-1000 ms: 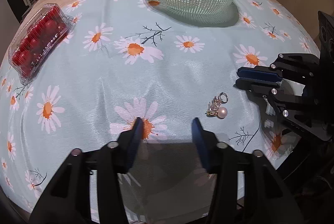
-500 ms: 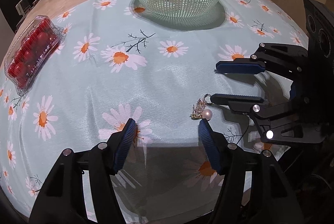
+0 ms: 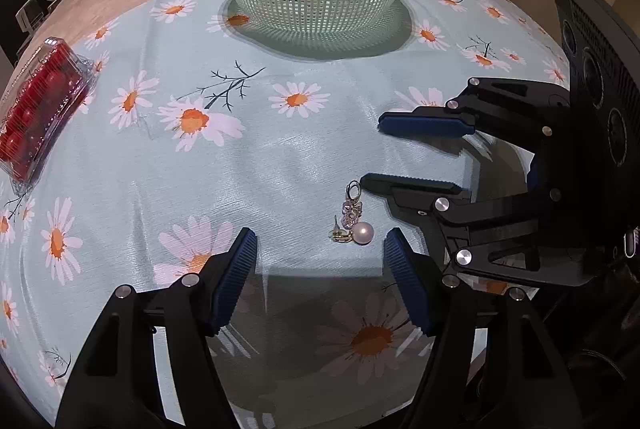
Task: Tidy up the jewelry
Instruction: 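Grasp the pearl earring with the left tool while the right tool grasps the gold earring, then carry both earrings over the green basket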
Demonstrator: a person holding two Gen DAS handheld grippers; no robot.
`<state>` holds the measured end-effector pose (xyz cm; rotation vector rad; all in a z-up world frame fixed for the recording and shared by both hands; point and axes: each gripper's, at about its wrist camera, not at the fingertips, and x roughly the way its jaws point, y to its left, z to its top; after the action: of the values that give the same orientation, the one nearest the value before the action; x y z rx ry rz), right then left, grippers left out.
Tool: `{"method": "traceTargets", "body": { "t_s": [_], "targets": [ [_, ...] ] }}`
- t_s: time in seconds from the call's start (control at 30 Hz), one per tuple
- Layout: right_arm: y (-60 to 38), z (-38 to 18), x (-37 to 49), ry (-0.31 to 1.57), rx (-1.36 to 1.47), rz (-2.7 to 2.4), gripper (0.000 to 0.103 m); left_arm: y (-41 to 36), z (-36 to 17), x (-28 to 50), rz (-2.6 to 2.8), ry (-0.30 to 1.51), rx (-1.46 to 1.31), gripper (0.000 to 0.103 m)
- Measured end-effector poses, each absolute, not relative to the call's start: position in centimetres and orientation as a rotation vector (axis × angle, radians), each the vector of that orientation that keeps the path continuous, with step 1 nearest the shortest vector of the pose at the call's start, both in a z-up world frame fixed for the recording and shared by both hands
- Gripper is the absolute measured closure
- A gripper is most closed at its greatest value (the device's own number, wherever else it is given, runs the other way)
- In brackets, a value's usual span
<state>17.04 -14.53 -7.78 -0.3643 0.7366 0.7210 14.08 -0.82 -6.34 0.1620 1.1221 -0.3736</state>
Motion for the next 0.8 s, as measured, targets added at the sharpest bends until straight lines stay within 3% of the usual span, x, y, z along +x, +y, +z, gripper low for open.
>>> {"method": "traceTargets", "body": {
  "t_s": [0.13, 0.23, 0.33, 0.4, 0.73, 0.77, 0.8],
  "targets": [
    [-15.7, -7.6, 17.4, 0.734, -0.330, 0.694, 0.065, -1.1, -6.7, 14.6, -0.360, 1.124, 0.166, 0.035],
    [-16.2, -7.5, 17.2, 0.728, -0.321, 0.685, 0.057, -1.1, -7.0, 14.7, -0.358, 1.132, 0.177, 0.037],
    [-16.4, -7.4, 17.1, 0.720, -0.313, 0.690, 0.055, -0.4, -6.9, 14.6, -0.316, 1.135, 0.199, 0.063],
    [-16.1, -7.2, 16.8, 0.704, -0.312, 0.718, 0.055, 0.8, -6.7, 14.8, -0.308, 1.144, 0.166, 0.092],
    [-12.2, -7.5, 15.2, 0.672, -0.438, 0.820, 0.049, 2.8, -6.8, 14.3, -0.298, 1.153, 0.125, 0.091],
    [-11.7, -7.9, 15.4, 0.704, -0.454, 0.822, 0.056, 2.7, -6.9, 14.3, -0.296, 1.154, 0.128, 0.091],
    [-11.6, -8.2, 15.3, 0.718, -0.448, 0.848, 0.078, 2.7, -7.0, 14.3, -0.292, 1.156, 0.133, 0.091]
  ]
}}
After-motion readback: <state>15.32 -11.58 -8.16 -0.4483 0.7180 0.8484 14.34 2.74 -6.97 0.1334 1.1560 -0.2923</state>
